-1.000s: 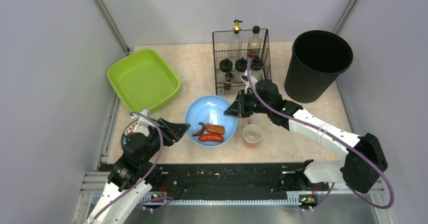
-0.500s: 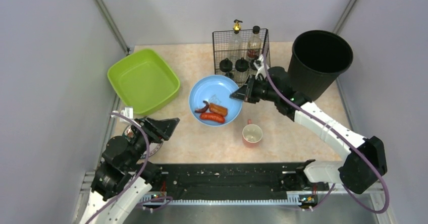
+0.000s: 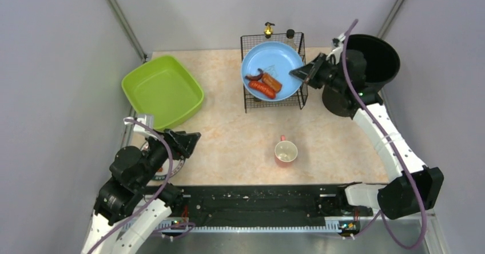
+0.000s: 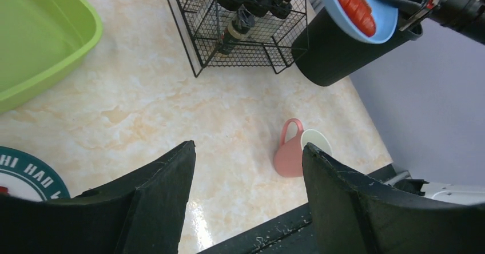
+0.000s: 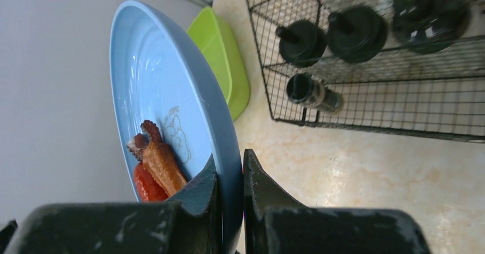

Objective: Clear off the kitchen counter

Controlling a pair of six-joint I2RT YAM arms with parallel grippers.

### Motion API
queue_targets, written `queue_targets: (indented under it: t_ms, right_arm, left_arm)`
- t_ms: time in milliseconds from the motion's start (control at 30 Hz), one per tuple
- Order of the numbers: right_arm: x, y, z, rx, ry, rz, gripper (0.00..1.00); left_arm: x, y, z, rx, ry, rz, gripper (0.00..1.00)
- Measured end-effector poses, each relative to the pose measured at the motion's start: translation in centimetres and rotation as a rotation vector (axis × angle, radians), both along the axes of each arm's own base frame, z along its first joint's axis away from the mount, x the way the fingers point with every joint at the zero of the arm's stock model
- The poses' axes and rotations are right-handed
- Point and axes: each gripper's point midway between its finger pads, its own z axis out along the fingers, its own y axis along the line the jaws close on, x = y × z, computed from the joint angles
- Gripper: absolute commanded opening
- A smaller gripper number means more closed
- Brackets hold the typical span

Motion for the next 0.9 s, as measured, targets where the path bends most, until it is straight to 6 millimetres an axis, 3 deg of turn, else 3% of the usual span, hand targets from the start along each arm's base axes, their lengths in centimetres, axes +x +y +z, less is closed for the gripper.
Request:
queue_targets:
  t_ms: [367,567,733,900]
  right_arm:
    - [4.3,-11.0,3.7,0.067,-0.029,-0.301,0.0]
    - [5.1,-16.2,3.6,0.097,-0.005,-0.44,0.0]
    - [5.2,-20.1,3.7,0.106,0.009,-0.553,0.0]
    - [5.2,-23.5,5.4,0.097,-0.024,-0.663,0.0]
  left_arm:
    - [0.6,1.4,-1.7,0.122,0.0,0.053,0.74]
    - [1.1,1.3,-4.0,0.172,0.036,0.046,0.74]
    - [1.2,1.3,-4.8,0.195,0.043,0.041,0.74]
    - [1.3,1.3,-5.0,0.205,0.041,0.04,0.75]
